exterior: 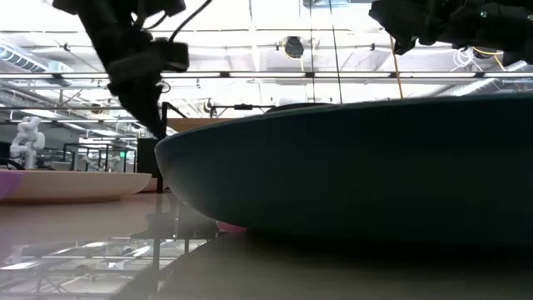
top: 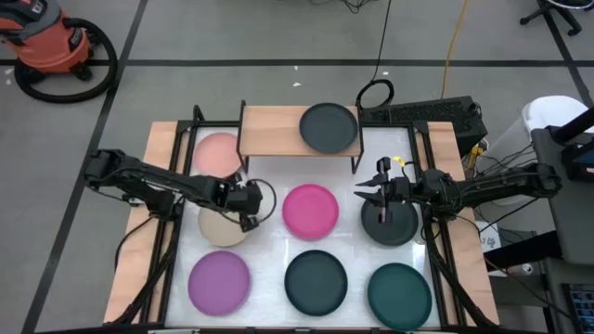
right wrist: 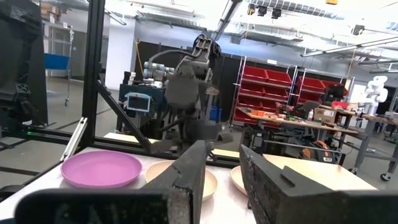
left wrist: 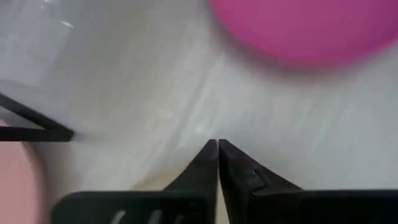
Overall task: Place and stack plates onto a shelf
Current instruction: Stack the brown plate on top of the black plate on the shelf
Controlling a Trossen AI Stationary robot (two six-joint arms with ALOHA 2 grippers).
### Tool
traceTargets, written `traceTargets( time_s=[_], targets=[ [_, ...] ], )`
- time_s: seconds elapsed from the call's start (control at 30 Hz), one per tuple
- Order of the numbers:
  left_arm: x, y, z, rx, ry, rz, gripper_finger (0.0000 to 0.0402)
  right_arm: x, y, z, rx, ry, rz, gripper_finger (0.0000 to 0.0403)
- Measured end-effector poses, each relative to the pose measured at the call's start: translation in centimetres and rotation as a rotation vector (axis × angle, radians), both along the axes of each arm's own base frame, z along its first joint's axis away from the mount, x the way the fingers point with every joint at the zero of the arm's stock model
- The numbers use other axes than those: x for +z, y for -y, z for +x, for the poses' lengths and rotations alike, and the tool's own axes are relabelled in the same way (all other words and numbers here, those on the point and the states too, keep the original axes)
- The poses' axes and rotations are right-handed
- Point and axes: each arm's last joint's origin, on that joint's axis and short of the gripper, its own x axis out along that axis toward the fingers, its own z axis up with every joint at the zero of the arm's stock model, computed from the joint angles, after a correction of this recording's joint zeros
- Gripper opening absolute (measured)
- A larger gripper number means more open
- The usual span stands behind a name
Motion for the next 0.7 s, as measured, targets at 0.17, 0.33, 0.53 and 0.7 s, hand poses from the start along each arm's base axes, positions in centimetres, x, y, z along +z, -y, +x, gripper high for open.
traceTargets(
  time_s=[0.17,0.33,0.53,0.7],
  targets=[
    [-0.2,-0.7,0.0,-0.194,-0.077,0.057,0.0095,0.0,0.0,0.0,0.004,-0.001,0.017,0.0082],
    [-0.5,-2.9,-0.5,-0.314,-0.165,-0.063,0.0148,0.0,0.0,0.0,0.007,-0.001,0.033,0.0082],
    [-0.6,-5.6,-0.8,-0.39,-0.174,-0.087,0.0153,0.0,0.0,0.0,0.007,-0.001,0.032,0.0082],
    [-1.1,-7.1,-0.8,-0.433,-0.184,-0.11,0.0154,0.0,0.0,0.0,0.006,-0.001,0.026,0.0082]
  ],
)
